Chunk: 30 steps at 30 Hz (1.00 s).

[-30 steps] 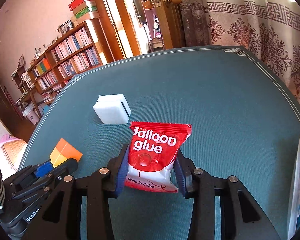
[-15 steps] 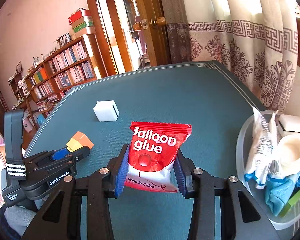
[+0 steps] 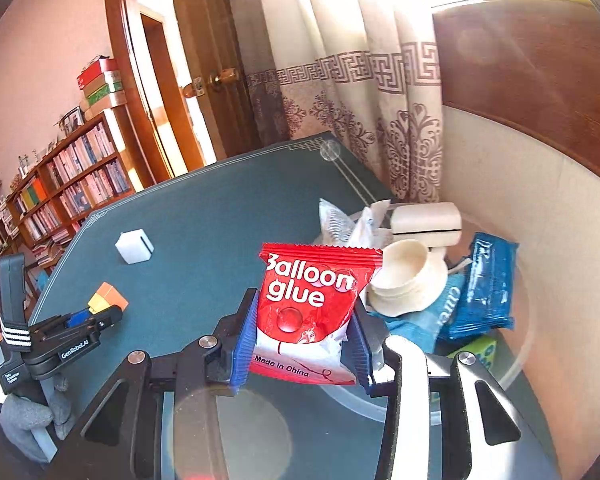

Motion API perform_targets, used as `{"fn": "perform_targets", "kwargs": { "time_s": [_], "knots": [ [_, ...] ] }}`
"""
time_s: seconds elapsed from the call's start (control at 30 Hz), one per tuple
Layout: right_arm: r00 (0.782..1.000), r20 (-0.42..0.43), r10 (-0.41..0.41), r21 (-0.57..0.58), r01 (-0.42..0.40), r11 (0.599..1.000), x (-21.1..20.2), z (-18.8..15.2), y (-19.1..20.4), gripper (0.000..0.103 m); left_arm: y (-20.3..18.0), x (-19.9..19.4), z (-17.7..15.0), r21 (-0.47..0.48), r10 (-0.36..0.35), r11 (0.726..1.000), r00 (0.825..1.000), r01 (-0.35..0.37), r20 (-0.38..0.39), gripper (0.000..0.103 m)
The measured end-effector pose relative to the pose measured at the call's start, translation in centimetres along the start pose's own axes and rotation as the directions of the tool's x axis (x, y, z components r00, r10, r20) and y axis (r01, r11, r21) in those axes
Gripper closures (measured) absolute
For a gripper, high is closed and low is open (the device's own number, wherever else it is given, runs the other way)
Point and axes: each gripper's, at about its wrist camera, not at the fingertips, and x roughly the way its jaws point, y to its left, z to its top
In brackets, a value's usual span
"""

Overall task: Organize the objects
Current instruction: 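Carry the glue packet with the right gripper into the tub and release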

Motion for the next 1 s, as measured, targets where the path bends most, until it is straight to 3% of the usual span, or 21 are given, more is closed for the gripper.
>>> {"fn": "perform_targets", "kwargs": {
  "time_s": [0.3,0.47,0.8,1.0],
  "knots": [
    [0.991,0.025,-0.128,0.064,0.126,0.990,-1.3,0.4,-6.0,0.060,-2.8,-0.3,0.0,0.041,-0.032,0.999,0.999,0.033,-0.010,0.066],
    [0.984,-0.001,-0.181,0.076,0.180,0.981,-0.3,0.8,-8.4,0.060,-3.8,-0.4,0.1,0.057,-0.039,0.998,0.999,0.040,-0.015,0.066],
    [0.994,-0.054,-0.096,0.065,0.099,0.993,0.6,-1.3,-7.7,0.060,-6.2,-0.6,0.6,0.084,-0.067,0.994,0.998,0.069,-0.018,0.066],
    [0.993,-0.071,-0.092,0.101,0.099,0.990,1.0,-2.3,-8.3,0.059,-7.3,-1.2,0.8,0.108,-0.078,0.991,0.997,0.079,-0.014,0.066]
  ]
}}
